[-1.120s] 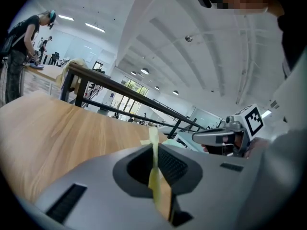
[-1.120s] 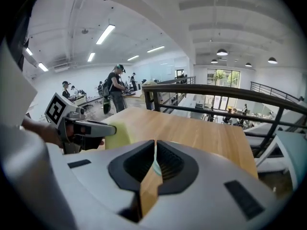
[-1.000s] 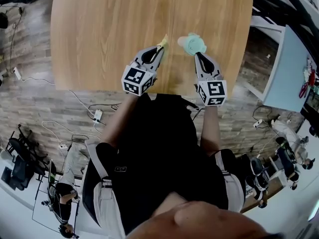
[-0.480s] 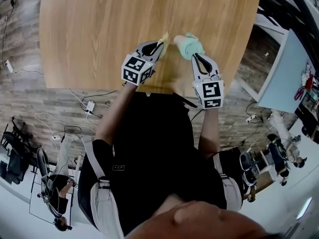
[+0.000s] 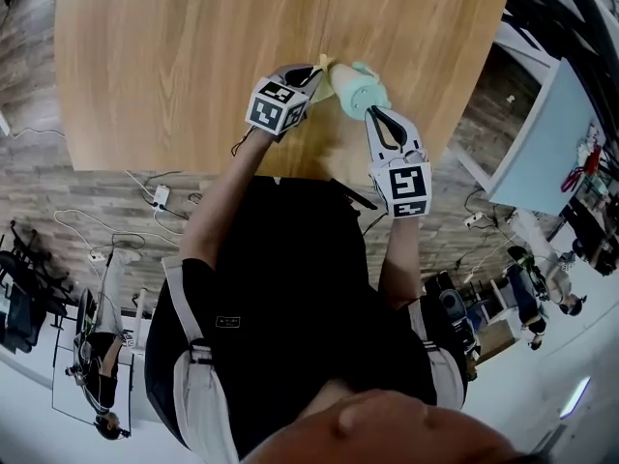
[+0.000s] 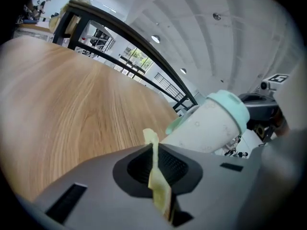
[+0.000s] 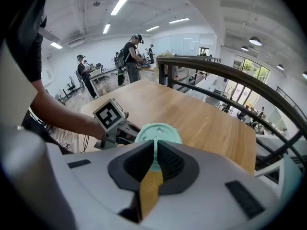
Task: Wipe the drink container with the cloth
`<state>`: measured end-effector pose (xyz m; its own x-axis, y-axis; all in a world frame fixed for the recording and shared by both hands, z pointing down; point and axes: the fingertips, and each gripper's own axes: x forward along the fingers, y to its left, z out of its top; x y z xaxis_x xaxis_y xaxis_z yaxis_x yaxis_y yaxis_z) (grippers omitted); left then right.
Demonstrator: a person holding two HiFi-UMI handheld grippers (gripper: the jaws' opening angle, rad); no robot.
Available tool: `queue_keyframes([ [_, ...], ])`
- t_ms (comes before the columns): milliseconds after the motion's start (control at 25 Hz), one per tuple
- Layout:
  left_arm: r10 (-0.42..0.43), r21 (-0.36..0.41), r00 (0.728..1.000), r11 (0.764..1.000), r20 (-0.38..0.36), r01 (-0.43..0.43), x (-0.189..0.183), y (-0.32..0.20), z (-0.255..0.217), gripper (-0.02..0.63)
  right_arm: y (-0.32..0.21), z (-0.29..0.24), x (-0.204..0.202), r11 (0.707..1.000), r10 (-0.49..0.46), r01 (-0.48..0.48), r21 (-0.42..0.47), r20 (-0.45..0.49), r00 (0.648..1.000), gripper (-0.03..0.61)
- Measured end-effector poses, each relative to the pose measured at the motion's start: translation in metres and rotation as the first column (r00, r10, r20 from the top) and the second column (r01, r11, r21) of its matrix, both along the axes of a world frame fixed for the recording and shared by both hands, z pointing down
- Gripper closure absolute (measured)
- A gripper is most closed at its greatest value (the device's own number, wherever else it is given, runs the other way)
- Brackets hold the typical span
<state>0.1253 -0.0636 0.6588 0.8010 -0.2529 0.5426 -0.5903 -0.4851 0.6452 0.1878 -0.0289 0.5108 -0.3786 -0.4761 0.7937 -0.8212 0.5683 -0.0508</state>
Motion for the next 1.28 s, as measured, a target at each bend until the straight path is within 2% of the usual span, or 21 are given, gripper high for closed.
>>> queue_keyframes([
  [200, 0.018, -0.033, 1.000, 0.999, 0.000, -0.018, 0.006, 0.003, 0.010, 0.580, 0.000, -0.003, -0.002, 1.000, -0.011, 0.011, -0.004, 0.011, 1.000, 0.540],
  [440, 0.003, -0.045, 0.996, 0.999, -0.091, -0.008, 0.011, 0.003, -0.013, 0.580, -0.002, -0.003, -0.001, 1.000, -0.015, 0.015, 0.000, 0.020, 1.000, 0.538],
  [640, -0.003, -0.043, 0.991, 0.999, -0.132, -0.003, 0.010, 0.007, -0.030, 0.580, -0.001, 0.000, 0.002, 1.000, -0.012, 0.011, 0.002, 0.013, 1.000, 0.538],
  [1000, 0.024, 0.014, 0.982, 1.000, -0.186, -0.022, 0.017, 0.006, -0.065, 0.580, -0.004, -0.002, -0.001, 1.000, -0.012, 0.012, 0.007, 0.023, 1.000, 0.538],
  [1280, 0.009, 0.051, 0.971, 0.999, -0.237, 0.003, 0.015, 0.003, -0.099, 0.580, -0.003, -0.004, -0.002, 1.000, -0.013, 0.013, 0.008, 0.017, 1.000, 0.538],
])
